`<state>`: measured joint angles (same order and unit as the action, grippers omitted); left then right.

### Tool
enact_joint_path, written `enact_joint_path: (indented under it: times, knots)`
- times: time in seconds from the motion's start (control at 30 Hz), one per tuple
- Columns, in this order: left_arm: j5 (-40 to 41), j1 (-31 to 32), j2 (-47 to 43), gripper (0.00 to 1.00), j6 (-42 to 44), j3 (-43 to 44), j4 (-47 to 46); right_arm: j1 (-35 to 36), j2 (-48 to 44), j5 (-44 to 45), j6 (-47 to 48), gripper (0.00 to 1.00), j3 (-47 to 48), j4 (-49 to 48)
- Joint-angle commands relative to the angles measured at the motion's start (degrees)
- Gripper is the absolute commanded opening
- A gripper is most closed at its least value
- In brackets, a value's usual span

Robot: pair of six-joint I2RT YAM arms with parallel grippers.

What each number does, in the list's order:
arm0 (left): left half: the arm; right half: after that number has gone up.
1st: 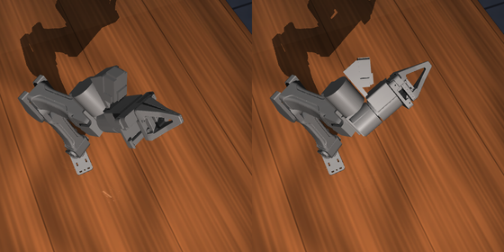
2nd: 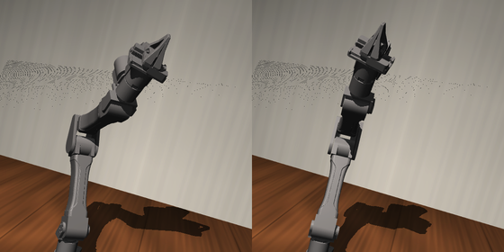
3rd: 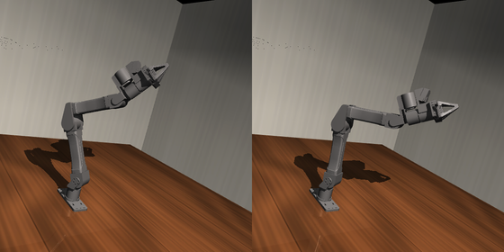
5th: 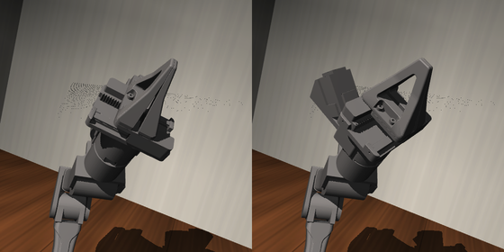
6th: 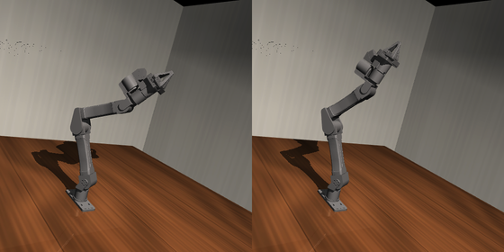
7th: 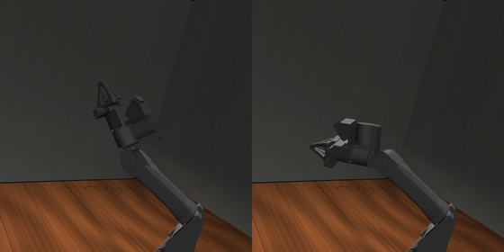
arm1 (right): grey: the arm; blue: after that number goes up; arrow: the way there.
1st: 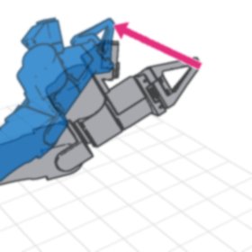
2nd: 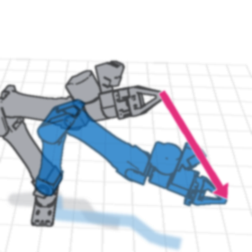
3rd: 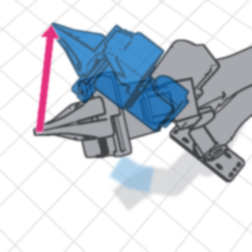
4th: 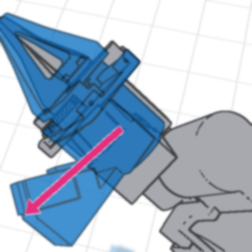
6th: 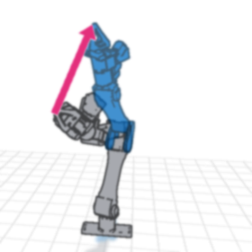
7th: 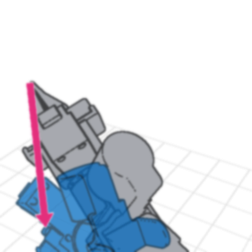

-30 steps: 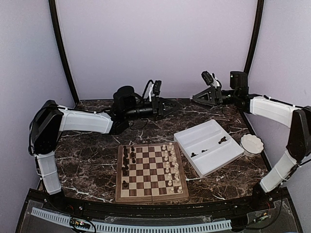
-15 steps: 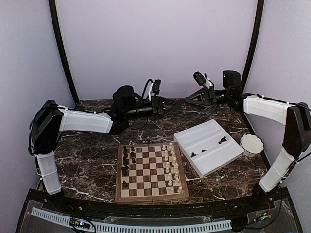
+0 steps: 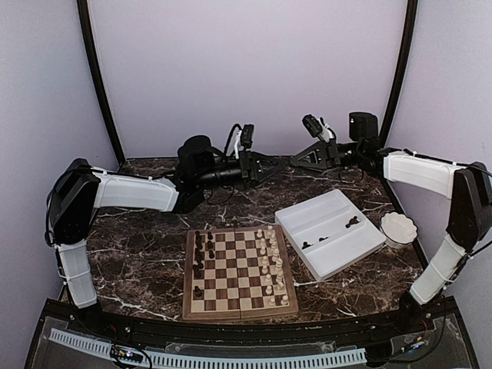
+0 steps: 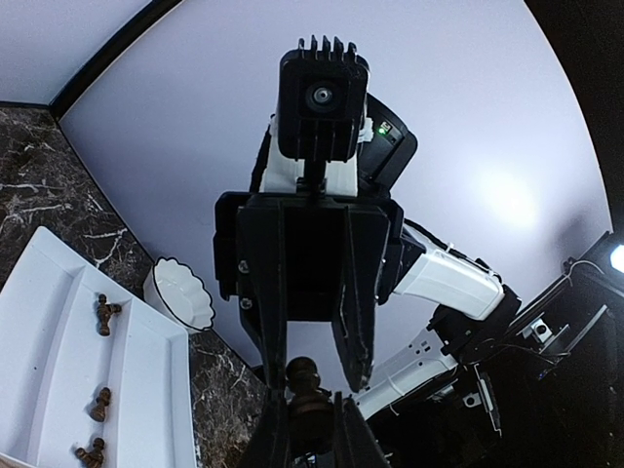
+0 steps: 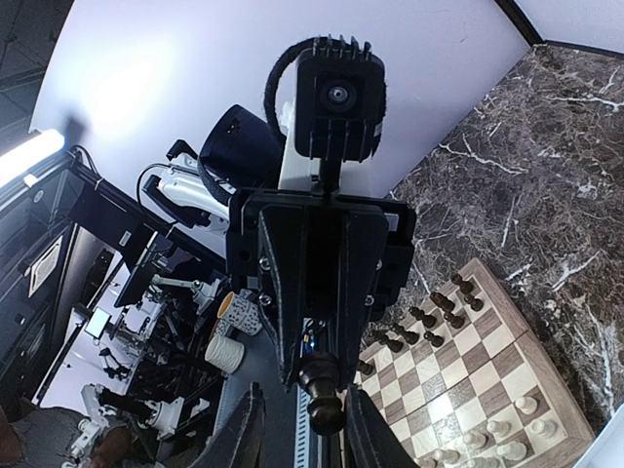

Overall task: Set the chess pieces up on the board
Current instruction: Pass from the left arm to the right

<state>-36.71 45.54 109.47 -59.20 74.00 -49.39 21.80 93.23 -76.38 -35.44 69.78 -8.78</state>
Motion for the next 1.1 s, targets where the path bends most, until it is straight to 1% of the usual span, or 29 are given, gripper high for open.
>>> enact_joint_path:
  times: [0.0,0.17,0.27,0.33,0.4,0.43,0.47,0.5,0.53,0.57,0.6,0.63,0.67,0.73,0.77,0.8,0.83,0.87,0.93,0.97,1.0,1.03,1.07]
  knots:
    - [0.5,0.0,-1.5,0.06,-0.2,0.5,-2.3,0.8,0.5,-1.0,1.2,0.25,2.1,-0.2]
    - [1.1,0.1,-1.4,0.06,-0.3,0.5,-2.2,0.9,0.3,-0.9,1.3,0.17,2.2,-0.2]
    - [1.5,0.1,-1.4,0.07,0.1,0.7,-1.5,1.0,0.3,-0.8,1.6,0.10,2.3,-0.1]
    - [1.8,0.1,-1.4,0.07,0.3,0.8,-0.8,1.0,0.3,-0.6,2.2,0.07,2.6,0.7]
    - [2.6,0.1,-1.5,0.11,0.7,0.7,0.6,1.0,0.3,-0.3,4.0,0.04,3.4,2.9]
    - [2.9,0.1,-1.9,0.17,1.4,0.7,2.2,1.0,0.4,0.2,5.9,0.04,4.2,5.4]
    - [3.9,0.1,-2.1,0.21,1.9,0.7,3.5,1.0,0.4,0.9,8.7,0.03,5.4,9.1]
    - [4.6,0.1,-3.2,0.29,3.8,0.7,6.9,1.0,0.5,2.3,12.8,0.03,7.1,14.4]
    - [6.1,0.0,-3.8,0.33,5.0,0.7,8.8,1.0,0.7,4.0,17.4,0.03,9.0,19.3]
    - [6.8,0.0,-5.4,0.43,8.2,0.7,12.7,1.0,0.8,6.6,21.6,0.02,11.6,24.1]
    - [8.2,-0.2,-7.5,0.49,9.8,0.6,17.1,1.0,1.0,8.9,26.6,0.02,13.4,28.1]
    - [9.1,-0.3,-8.5,0.57,13.4,0.5,19.2,1.1,1.2,11.3,29.7,0.01,15.1,31.4]
    - [10.9,-0.6,-11.2,0.60,15.2,-0.1,23.1,1.3,1.4,13.7,32.6,0.01,16.7,34.6]
    - [13.5,-1.5,-15.8,0.75,19.9,-1.9,27.9,2.4,1.9,19.2,38.9,0.01,20.0,40.6]
    - [14.2,-2.5,-17.5,0.92,22.7,-3.5,29.5,3.5,2.1,22.6,42.3,0.01,21.6,43.6]
    - [16.1,-3.0,-21.0,0.96,24.2,-4.2,33.0,4.9,2.4,25.9,45.5,0.01,23.2,46.4]
    - [18.6,-4.4,-22.7,0.98,27.0,-5.7,35.0,7.5,2.7,29.6,48.3,0.01,24.4,48.8]
    - [19.9,-5.1,-26.1,0.99,28.4,-6.6,38.4,9.6,3.0,33.1,50.9,0.01,25.3,50.5]
    - [25.1,-7.5,-30.9,0.99,34.5,-9.2,43.0,13.7,3.5,38.9,54.6,0.01,26.3,53.1]
    - [29.3,-8.8,-32.3,0.99,36.0,-11.2,44.0,15.8,4.1,41.7,56.2,0.01,26.7,53.8]
    - [31.7,-9.5,-35.3,0.99,38.9,-12.4,45.2,17.8,4.7,45.0,57.6,0.01,27.0,54.6]
    - [38.0,-10.3,-36.9,0.99,39.9,-14.9,45.4,20.0,5.5,47.8,59.2,0.01,27.3,55.5]
    - [41.7,-10.6,-39.8,0.99,41.2,-16.5,45.5,21.9,6.4,50.4,60.6,0.01,27.6,56.3]
